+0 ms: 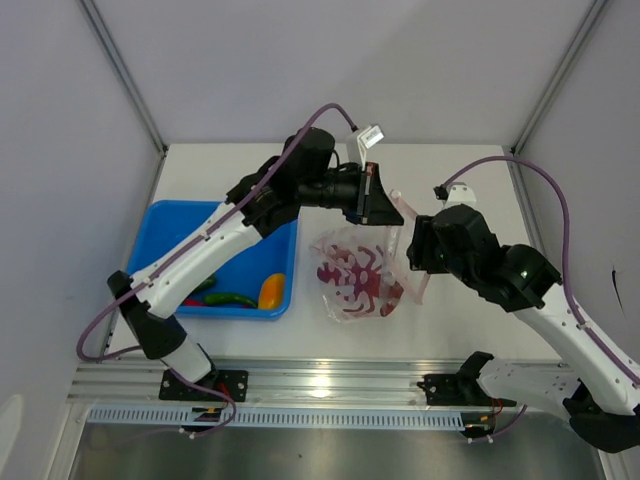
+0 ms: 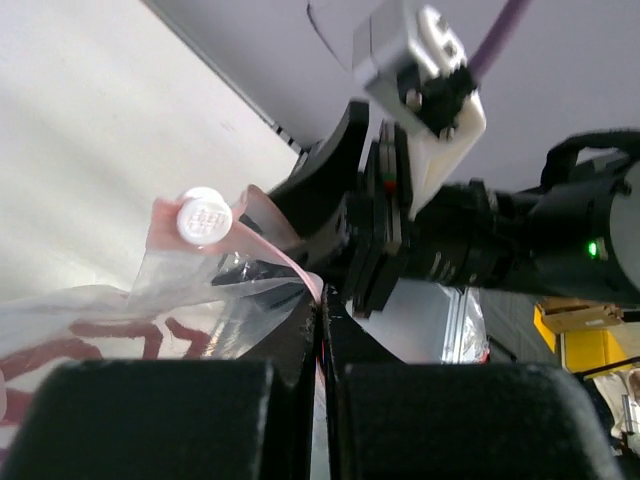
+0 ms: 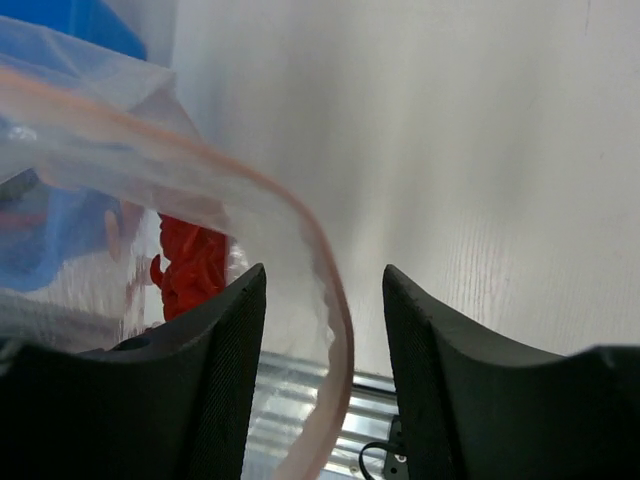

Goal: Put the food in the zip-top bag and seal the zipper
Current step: Adjust the zipper food storage bag at the center of the board.

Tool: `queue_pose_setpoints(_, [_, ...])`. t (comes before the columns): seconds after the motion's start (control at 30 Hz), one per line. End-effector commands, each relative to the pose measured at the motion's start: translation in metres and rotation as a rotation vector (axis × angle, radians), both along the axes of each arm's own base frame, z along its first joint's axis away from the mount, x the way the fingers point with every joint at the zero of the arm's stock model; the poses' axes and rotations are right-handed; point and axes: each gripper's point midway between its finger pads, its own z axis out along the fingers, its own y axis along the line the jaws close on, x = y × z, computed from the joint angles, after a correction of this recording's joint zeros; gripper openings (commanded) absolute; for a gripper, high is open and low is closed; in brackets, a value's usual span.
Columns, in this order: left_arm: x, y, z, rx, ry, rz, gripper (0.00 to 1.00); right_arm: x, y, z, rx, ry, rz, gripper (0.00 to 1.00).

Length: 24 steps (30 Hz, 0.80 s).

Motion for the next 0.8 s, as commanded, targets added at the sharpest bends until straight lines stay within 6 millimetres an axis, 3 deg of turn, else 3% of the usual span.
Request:
queue_pose_setpoints(0.0, [0.007,-0.016,0.006,-0.008,0.036,-0.047,0.01,-0.003,0.007,0.009,0.071,-0.003,0.019,0.51])
queue_pose_setpoints(0.07, [0.009,-0.023,-0.016,0.023,0.079,-0.063,0.01,-0.005,0.008,-0.006,0.072,0.036,0.011,0.48])
queue_pose_setpoints(0.13, [0.012,-0.027,-0.026,0.021,0.093,-0.055,0.01,-0.006,0.014,-0.016,0.098,0.058,0.029,0.41])
queue_pose_setpoints(0.17, [0.014,-0.026,-0.047,0.05,0.121,-0.039,0.01,-0.007,0.015,-0.029,0.096,0.084,0.029,0.37])
queue_pose_setpoints(0.23, [0.019,-0.029,-0.058,0.064,0.122,-0.024,0.01,-0.007,0.015,-0.031,0.122,0.097,0.013,0.19])
queue_pose_setpoints(0.3, [0.023,-0.03,-0.07,0.099,0.139,-0.02,0.01,-0.008,0.007,-0.024,0.119,0.085,-0.023,0.14])
queue_pose_setpoints(0.33, [0.028,-0.034,-0.083,0.126,0.149,-0.019,0.01,-0.008,0.003,-0.018,0.12,0.069,-0.038,0.15])
queue_pose_setpoints(0.43, [0.034,-0.048,-0.102,0.13,0.194,-0.036,0.01,-0.008,-0.016,-0.003,0.078,0.046,-0.109,0.34])
queue_pose_setpoints(0.5, [0.031,-0.058,-0.104,0.103,0.234,-0.066,0.01,-0.011,-0.027,0.001,0.038,0.056,-0.143,0.41])
queue_pose_setpoints(0.6, [0.032,-0.067,-0.104,0.077,0.236,-0.077,0.01,-0.017,-0.03,-0.012,0.024,0.092,-0.15,0.41])
queue_pose_setpoints(0.77, [0.027,-0.06,-0.086,0.062,0.193,-0.096,0.01,-0.023,-0.024,-0.029,0.048,0.13,-0.127,0.4])
